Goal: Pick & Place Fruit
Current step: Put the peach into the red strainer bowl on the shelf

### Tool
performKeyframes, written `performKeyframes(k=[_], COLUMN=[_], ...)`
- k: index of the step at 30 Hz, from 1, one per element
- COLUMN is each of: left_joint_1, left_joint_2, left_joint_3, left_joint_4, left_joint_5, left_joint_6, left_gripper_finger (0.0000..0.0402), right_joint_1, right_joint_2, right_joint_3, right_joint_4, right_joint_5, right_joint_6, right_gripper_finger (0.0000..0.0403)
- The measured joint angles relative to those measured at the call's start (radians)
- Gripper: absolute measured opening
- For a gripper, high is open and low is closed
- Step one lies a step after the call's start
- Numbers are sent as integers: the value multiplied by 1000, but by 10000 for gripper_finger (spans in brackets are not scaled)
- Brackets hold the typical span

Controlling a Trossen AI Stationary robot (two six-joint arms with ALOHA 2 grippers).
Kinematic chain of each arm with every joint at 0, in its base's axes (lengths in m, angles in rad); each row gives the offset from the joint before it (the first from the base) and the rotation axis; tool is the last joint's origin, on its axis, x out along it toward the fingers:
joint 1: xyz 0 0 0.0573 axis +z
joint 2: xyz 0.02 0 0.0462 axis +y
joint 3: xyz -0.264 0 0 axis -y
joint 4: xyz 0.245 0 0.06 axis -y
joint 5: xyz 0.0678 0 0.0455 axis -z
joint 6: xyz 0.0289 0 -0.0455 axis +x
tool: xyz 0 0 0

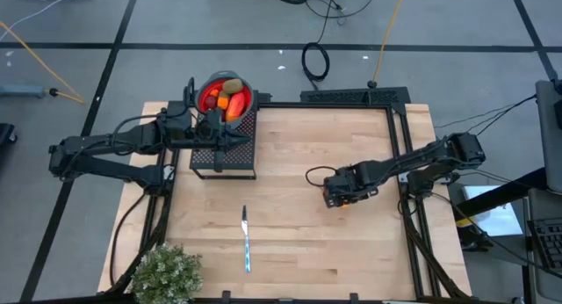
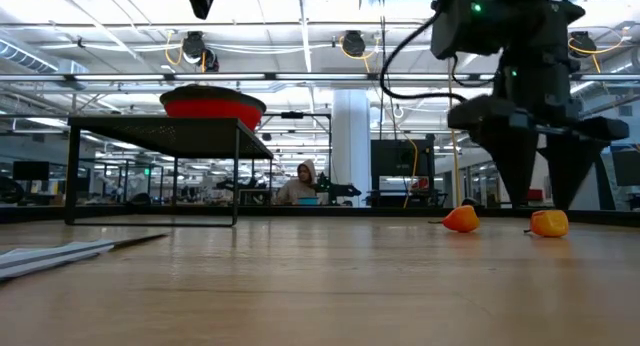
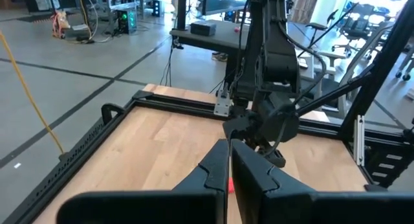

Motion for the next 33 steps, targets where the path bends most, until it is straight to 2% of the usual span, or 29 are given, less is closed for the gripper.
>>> performKeyframes(k=[8, 14, 33], left_joint_1=[0, 0, 0], left_joint_2=[0, 0, 0], left_joint_3=[0, 0, 0], left_joint_4=[8, 21, 23], left_joint_5=[0, 0, 0], left_joint_6=[1, 9, 10], left_gripper_finger=[2, 15, 19], right_joint_1=[6, 6, 6], right_joint_2=[0, -1, -1], right_joint_3=[-78, -115, -128], right_joint_4=[103, 165, 159], right_joint_5=[24, 20, 1], right_joint_6=[60, 71, 35], right_gripper_finger=[249, 242, 96])
